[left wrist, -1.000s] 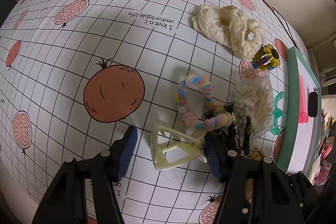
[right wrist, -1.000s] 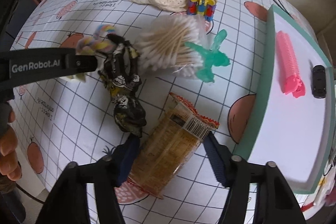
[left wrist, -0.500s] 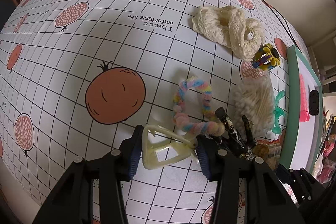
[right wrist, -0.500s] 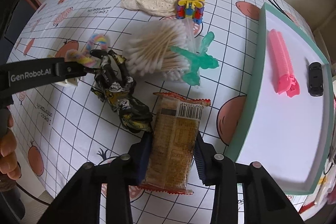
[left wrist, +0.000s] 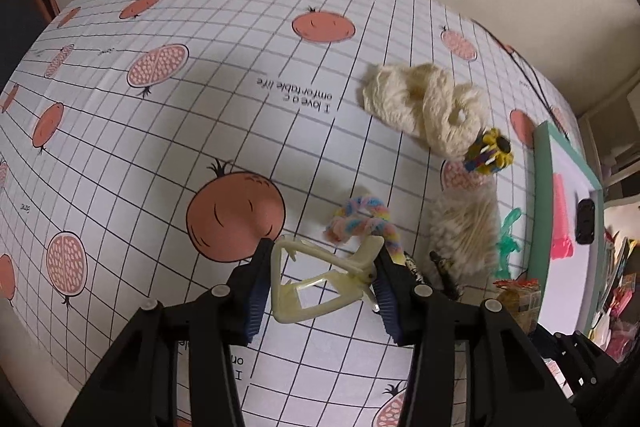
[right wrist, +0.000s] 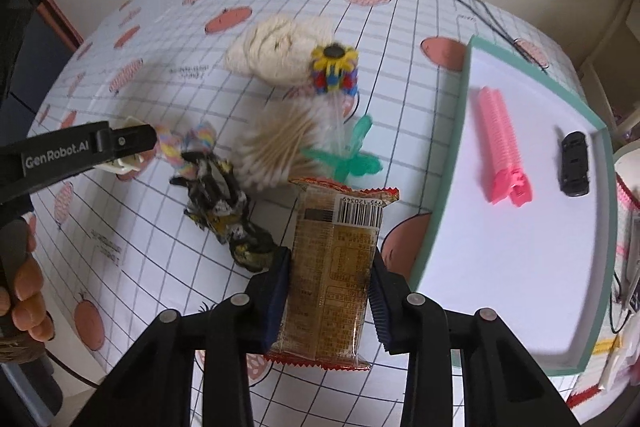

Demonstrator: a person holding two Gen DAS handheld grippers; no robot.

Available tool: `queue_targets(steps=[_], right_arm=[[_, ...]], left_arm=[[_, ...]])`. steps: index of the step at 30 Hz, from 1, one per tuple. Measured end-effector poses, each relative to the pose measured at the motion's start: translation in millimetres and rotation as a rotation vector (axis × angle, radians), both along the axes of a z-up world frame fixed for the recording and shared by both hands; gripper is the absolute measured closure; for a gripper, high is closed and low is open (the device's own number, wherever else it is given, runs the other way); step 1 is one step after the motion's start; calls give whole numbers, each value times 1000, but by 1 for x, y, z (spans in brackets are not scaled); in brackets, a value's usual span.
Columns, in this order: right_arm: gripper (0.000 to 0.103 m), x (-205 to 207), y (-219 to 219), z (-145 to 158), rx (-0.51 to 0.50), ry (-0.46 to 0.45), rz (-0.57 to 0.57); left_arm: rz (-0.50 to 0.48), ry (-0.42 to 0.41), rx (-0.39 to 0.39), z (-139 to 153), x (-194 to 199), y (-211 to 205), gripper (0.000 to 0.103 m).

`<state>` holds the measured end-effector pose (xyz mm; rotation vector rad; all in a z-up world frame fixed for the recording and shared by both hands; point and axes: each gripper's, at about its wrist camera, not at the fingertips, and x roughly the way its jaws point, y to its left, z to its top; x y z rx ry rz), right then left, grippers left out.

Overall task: Organize objects
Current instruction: 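Carry the clip and snack bar into the white tray and release both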

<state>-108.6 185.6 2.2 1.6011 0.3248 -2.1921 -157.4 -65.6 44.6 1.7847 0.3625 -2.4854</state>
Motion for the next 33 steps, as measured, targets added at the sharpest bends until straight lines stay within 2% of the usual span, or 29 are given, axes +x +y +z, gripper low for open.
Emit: queue_targets(steps=[3, 5, 10, 24, 33], right_arm=[[64, -13, -17, -4, -19, 21, -8], [64, -9, -11, 1, -30, 34, -14], [64, -17, 2, 14, -43, 65, -55], [64, -38, 92, 30, -59, 98, -223], [64, -39, 141, 7, -5, 94, -300]], left_arm=[[19, 32, 17, 0, -18, 7, 54], [25, 57, 25, 15, -5, -1, 54], [27, 114, 68, 32, 0, 5, 54], [-81, 176, 129, 51, 5, 60, 54], [-179, 195, 138, 54, 15, 111, 54]])
